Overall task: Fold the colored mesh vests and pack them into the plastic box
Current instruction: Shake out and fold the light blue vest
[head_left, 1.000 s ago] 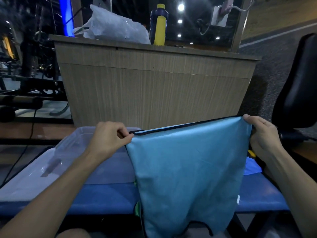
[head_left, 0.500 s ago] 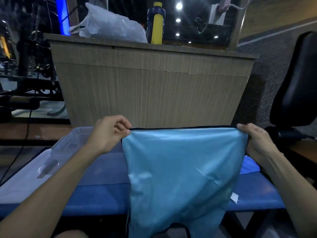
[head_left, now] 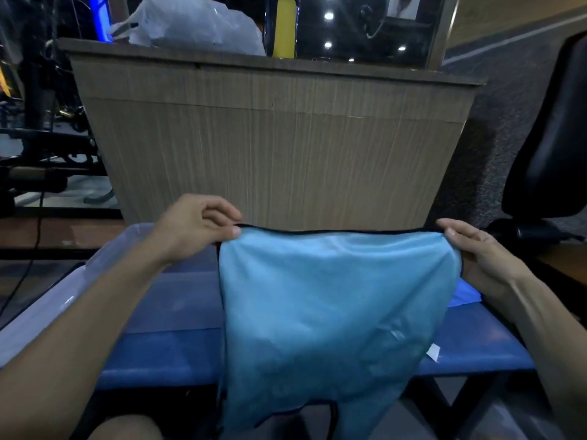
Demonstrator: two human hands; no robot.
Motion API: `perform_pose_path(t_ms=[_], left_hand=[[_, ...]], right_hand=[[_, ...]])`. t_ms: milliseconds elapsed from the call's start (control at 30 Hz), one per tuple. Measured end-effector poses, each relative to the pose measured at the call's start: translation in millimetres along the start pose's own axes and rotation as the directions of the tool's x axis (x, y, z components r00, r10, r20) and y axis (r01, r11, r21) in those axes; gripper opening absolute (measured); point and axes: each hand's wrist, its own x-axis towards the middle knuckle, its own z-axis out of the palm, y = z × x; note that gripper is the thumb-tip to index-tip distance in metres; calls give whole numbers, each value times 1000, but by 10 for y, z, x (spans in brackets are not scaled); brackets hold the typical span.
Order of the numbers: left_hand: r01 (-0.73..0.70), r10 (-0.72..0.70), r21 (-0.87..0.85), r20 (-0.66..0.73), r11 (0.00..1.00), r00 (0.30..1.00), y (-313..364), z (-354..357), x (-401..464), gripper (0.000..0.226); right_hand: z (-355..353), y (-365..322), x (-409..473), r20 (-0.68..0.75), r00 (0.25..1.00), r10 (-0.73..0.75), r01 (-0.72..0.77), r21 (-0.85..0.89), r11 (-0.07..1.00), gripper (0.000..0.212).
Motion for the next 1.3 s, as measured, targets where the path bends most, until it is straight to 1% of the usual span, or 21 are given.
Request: perform_pose_path(t_ms=[33,67,133,167,200,267,367,433,467,500,533,567,633,700,767,833,900,967,1067,1233,1300], left_hand=[[-9,27,156,-109,988,994,-53,47,50,20],[-14,55,240,-168,971,984,-95,97,73,20],[-31,90,301,-184,953,979,-180,195,85,18],[-31,77,270,-162,962,984,-220,234,83,17],[-25,49,188,-124,982,991,-224,268,65,17],[23,-23,-53,6,998,1000,-216,299,23,20],[169,-98,-323,226,931,969,-221,253,-6,23],[259,-109,-411,353,874,929,-231,194,-13,38],[289,-116,-446,375,847,920,-245,171,5,50],[320,-144,-484,366,814,919,-259,160,32,59],[350,-191,-507,339,788,921,-272,163,76,59],[374,-246,-514,302,772,921,-274,187,120,49],[401,-345,-469,205,787,916,-230,289,169,18],[416,-386,-422,160,806,909,-157,459,143,17],[416,-360,-411,209,812,909,1,702,36,17],[404,-294,-416,304,815,906,211,947,-96,18],[367,-234,-429,332,825,914,338,1137,-154,18],[338,-228,-467,275,817,934,390,1192,-145,19],[325,-263,-475,195,817,945,384,1131,-126,22],[319,-272,-450,167,834,948,385,1126,-171,26],[313,-271,-475,157,823,950,388,1114,-183,23]], right_hand=[[20,10,10,12,1000,16,-16,-12,1000,22],[48,15,19,26,999,31,-31,-21,999,22],[81,13,51,40,998,42,-40,-37,998,23],[88,15,62,42,999,35,-33,-55,998,22],[92,20,78,41,999,31,-28,-73,997,22],[85,34,99,39,999,33,-29,-112,993,24],[38,54,115,10,999,46,-44,-161,986,26],[0,57,123,-18,999,45,-47,-130,990,23],[-17,64,129,-46,998,47,-51,-91,995,20],[-36,77,137,-79,995,54,-58,-57,997,16],[-45,99,146,-113,991,69,-74,-36,997,16],[-45,134,161,-151,984,91,-99,-43,994,17],[31,211,158,-230,965,124,-156,-124,980,15],[234,280,97,-280,953,112,-176,-214,961,12],[589,337,-49,-235,971,46,-116,-297,948,14],[1076,364,-250,-78,997,4,-31,-340,940,20],[1475,396,-398,43,997,-61,73,-360,930,21],[1657,394,-447,31,984,-173,169,-433,885,18],[1692,369,-455,-28,973,-229,187,-486,854,17],[1816,382,-527,-48,928,-368,249,-655,714,14],[1842,387,-566,-30,920,-390,278,-652,706,12]])
